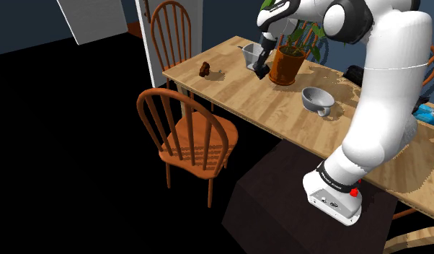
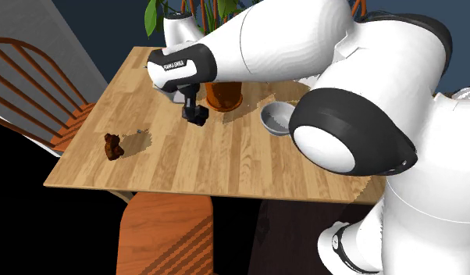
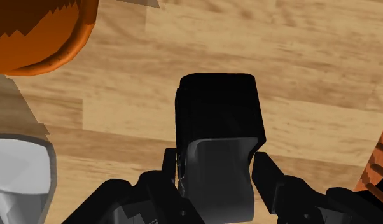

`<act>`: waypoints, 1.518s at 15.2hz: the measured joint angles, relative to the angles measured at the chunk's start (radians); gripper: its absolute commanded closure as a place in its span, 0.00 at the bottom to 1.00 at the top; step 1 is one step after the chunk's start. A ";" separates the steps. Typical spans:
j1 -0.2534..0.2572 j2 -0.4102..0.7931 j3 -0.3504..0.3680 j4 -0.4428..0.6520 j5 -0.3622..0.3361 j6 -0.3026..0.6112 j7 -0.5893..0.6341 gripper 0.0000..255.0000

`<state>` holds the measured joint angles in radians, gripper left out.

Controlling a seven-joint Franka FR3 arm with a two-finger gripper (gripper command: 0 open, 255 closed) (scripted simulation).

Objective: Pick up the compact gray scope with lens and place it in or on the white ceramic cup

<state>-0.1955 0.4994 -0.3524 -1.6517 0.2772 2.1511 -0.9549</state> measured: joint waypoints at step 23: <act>-0.086 -0.384 -0.131 -0.452 -0.117 0.075 -0.202 0.00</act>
<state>-0.2812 0.1158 -0.4838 -2.1036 0.1606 2.2258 -1.1572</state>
